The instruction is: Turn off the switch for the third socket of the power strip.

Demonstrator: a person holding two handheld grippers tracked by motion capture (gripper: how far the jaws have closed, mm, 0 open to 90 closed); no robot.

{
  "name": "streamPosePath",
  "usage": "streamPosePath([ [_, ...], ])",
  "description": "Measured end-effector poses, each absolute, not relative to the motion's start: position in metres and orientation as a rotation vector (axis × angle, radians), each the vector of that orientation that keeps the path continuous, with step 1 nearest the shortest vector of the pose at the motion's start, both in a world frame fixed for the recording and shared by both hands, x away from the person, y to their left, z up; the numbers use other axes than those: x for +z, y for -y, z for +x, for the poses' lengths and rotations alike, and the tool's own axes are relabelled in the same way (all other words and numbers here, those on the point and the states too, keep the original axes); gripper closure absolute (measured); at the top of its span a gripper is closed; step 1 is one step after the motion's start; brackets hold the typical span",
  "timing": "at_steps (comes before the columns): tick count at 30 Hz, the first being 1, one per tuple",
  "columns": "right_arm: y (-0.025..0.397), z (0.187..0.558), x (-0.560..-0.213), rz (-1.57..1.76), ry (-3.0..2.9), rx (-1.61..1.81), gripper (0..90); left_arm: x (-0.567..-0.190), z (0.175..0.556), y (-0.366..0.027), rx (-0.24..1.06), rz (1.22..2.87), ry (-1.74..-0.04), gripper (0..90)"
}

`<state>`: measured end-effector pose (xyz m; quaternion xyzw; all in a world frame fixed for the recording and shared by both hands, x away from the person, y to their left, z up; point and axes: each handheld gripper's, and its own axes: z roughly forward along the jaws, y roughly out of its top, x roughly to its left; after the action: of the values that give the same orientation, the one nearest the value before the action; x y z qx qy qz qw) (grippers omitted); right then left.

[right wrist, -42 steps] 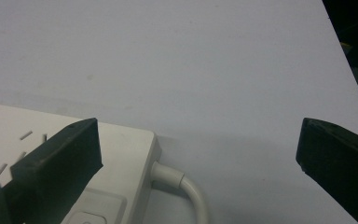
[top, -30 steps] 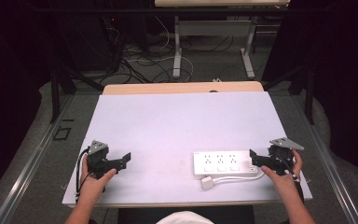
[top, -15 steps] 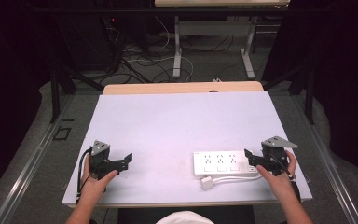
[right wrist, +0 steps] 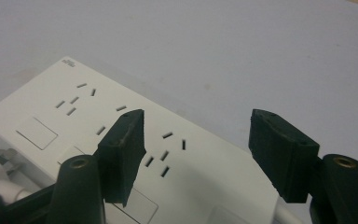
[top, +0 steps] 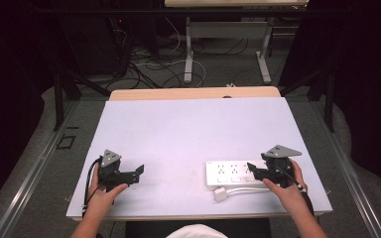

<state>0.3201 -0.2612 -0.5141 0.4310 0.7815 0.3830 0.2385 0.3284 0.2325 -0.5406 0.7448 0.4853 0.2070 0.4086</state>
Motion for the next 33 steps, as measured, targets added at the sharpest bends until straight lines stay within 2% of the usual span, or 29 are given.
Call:
streamPosePath([
  [7, 0.247, 0.319, -0.509, 1.08, -2.191, 1.031, 35.8, -0.541, 0.328, -0.232, 0.523, 1.866, -1.227, 0.7],
  [19, 0.229, 0.318, -0.502, 1.082, -2.309, 1.067, 52.3, -0.542, 0.328, -0.23, 0.52, 1.876, -1.227, 1.3],
  [33, 0.213, 0.32, -0.499, 1.02, -2.436, 1.031, 63.0, -0.542, 0.329, -0.23, 0.516, 1.873, -1.235, 1.4],
])
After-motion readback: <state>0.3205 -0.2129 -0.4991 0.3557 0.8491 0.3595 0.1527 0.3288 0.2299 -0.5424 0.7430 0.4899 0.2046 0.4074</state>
